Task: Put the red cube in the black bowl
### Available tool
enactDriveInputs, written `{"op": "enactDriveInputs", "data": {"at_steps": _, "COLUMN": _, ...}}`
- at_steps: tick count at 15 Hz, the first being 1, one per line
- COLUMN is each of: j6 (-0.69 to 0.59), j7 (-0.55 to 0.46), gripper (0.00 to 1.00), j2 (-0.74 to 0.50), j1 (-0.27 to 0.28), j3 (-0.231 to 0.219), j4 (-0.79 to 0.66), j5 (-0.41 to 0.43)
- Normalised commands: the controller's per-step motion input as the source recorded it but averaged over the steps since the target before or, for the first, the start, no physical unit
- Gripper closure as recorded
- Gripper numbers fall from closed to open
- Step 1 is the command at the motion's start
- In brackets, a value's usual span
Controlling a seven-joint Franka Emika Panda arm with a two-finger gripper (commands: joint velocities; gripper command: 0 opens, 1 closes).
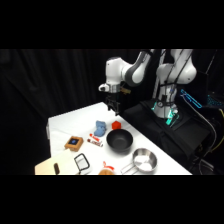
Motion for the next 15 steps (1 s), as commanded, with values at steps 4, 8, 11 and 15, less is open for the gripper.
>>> {"op": "enactDriveInputs", "data": {"at_steps": 4, "j6": 0.33, "j7": -0.23, "gripper": 0.0, "j2": 0.07, "j1": -0.032, "j3": 0.018, "j4": -0.15, "j5": 0.184}}
{"op": "enactDriveInputs", "data": {"at_steps": 8, "j6": 0.29, "j7": -0.25, "gripper": 0.0, "j2": 0.1, "j1": -0.046, "j3": 0.078, "j4": -0.09, "j5": 0.238}}
{"op": "enactDriveInputs", "data": {"at_steps": 11, "j6": 0.3, "j7": -0.23, "gripper": 0.0, "j2": 0.18, "j1": -0.062, "j3": 0.152, "j4": -0.03, "j5": 0.24}}
{"op": "enactDriveInputs", "data": {"at_steps": 15, "j6": 0.3, "j7": -0.16, "gripper": 0.0, "j2": 0.22, "j1": -0.13, "j3": 0.18, "j4": 0.01, "j5": 0.125}}
